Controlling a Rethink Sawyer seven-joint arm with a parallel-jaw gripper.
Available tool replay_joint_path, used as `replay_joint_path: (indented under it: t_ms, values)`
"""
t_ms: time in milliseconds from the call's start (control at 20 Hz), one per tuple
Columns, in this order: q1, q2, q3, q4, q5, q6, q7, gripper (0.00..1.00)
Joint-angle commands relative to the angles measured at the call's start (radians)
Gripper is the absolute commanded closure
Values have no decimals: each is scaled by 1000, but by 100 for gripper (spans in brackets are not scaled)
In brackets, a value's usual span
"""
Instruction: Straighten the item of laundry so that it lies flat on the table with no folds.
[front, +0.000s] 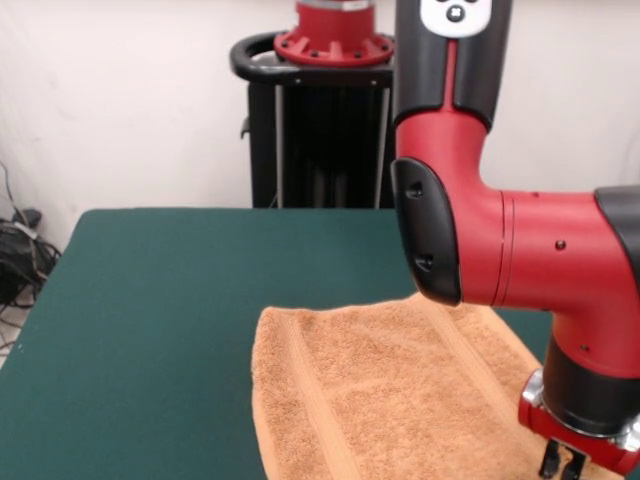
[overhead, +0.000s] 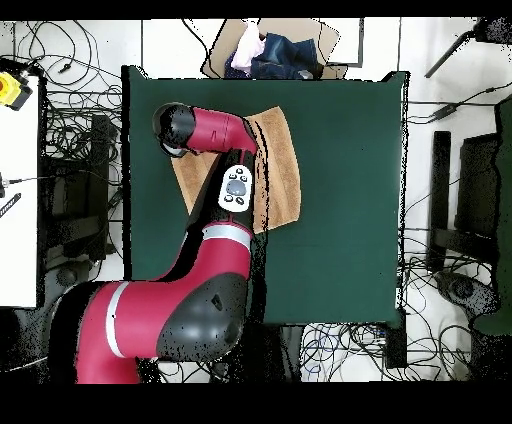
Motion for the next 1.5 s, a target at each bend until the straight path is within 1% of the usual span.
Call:
replay_joint_path:
  t_ms: [50, 250, 350, 450, 700, 850, 950, 1050, 1150, 1200, 1400, 1500]
  values:
    - [-13, 59, 17, 78, 14, -185, 276, 100]
    - [-27, 30, 15, 117, -4, -182, 243, 100]
    - [-33, -14, -6, 165, -34, -166, 207, 100]
    - [-56, -66, -11, 240, -70, -165, 139, 100]
    - [-96, -134, -24, 380, -171, -267, 35, 100]
    - [-109, -148, -21, 418, -223, -327, 26, 100]
    - [-126, -158, -9, 437, -249, -341, 16, 100]
    - [-158, -170, 21, 462, -273, -368, -2, 100]
    - [-204, -194, 64, 491, -286, -357, -35, 100]
    - [-227, -216, 82, 508, -290, -330, -56, 100]
    - [-285, -333, 88, 545, -332, -169, -156, 100]
    - [-305, -337, 95, 545, -364, -172, -172, 100]
